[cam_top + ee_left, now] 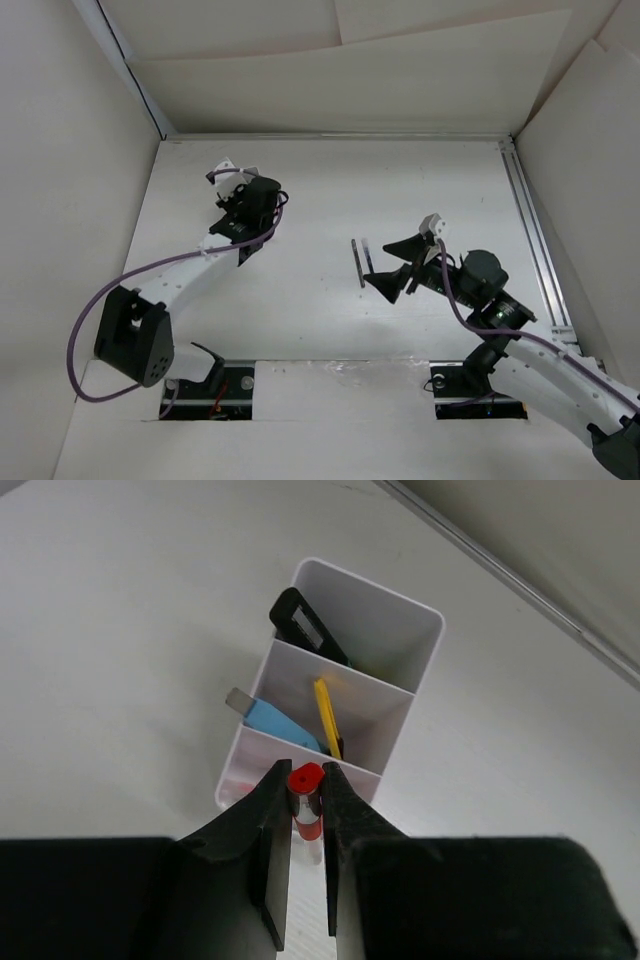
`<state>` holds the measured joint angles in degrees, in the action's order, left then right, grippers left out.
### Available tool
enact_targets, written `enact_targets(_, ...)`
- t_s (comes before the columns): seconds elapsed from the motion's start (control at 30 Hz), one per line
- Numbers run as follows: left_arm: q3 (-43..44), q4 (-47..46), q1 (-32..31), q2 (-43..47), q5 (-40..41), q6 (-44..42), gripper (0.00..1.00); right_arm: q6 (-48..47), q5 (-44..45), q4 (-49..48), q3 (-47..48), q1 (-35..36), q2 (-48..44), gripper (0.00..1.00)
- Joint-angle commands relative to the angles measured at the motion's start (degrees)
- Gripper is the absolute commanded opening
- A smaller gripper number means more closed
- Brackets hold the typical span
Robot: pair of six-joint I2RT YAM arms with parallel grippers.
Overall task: Sort the stationery into containers
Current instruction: Place the pen in the storage box.
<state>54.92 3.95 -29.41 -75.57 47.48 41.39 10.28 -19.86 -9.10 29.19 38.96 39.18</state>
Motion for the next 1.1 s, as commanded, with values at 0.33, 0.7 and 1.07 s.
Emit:
enact_targets(0.33,7.83,-8.60,1.11,-7.13,14.13,-5.88,0.00,-1.06,0.96,0.40,-0.71,1.56,-1.74,0.95)
enact_targets(0.7,7.67,-6.85,1.11,-13.11,12.29,-2.72,0.00,-1.06,1.58,0.40,-0.71,2.08,-2.79,0.95)
enact_targets(1.07,6.08,-7.55,1.11,-12.41,7.01,-3.68,0.36,-1.06,2.63,0.40,-0.71,2.08,-2.26,0.95)
